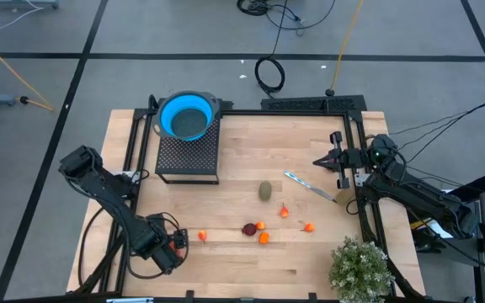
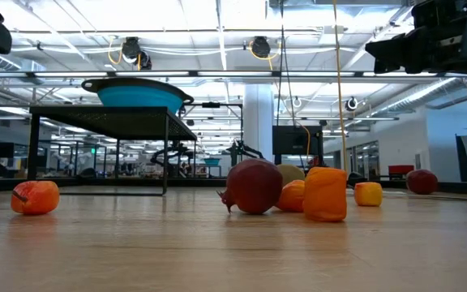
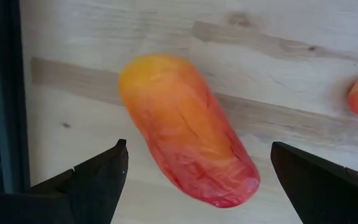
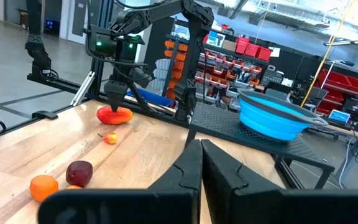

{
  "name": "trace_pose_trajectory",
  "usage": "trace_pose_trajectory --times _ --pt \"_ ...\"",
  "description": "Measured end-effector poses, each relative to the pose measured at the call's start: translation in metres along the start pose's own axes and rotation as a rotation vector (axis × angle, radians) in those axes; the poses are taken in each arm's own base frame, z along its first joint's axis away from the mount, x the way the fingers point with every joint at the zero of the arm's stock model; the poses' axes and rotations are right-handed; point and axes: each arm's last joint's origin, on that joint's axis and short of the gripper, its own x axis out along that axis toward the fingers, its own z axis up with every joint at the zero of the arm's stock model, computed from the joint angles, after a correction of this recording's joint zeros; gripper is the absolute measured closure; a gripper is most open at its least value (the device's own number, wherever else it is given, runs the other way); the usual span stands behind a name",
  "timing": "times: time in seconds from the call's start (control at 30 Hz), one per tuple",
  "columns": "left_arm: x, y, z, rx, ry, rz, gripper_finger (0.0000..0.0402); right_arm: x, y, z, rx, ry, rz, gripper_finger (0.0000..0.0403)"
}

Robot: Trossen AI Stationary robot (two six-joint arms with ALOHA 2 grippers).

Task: Pick & Place Fruit
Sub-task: Put the orange mango into the blue strainer bowl on the shelf

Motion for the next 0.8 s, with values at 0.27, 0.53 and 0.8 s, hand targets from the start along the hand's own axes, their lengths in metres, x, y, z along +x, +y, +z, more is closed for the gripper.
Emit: trace_pose_trajectory --times 0.27,0.53,0.8 --pt "0.027 -0.001 0.002 0.0 0.072 -0.029 0.0009 0.0 0.0 0.0 -0.001 0.0 0.0 0.0403" --pt "0.044 0.002 0.008 0.019 0.08 -0.034 0.0009 0.0 0.0 0.0 -0.006 0.0 0.0 0.0403" --pt "0.045 0.006 0.01 0.031 0.049 -0.004 0.0026 0.0 0.0 0.0 -0.001 0.0 -0.001 0.0403"
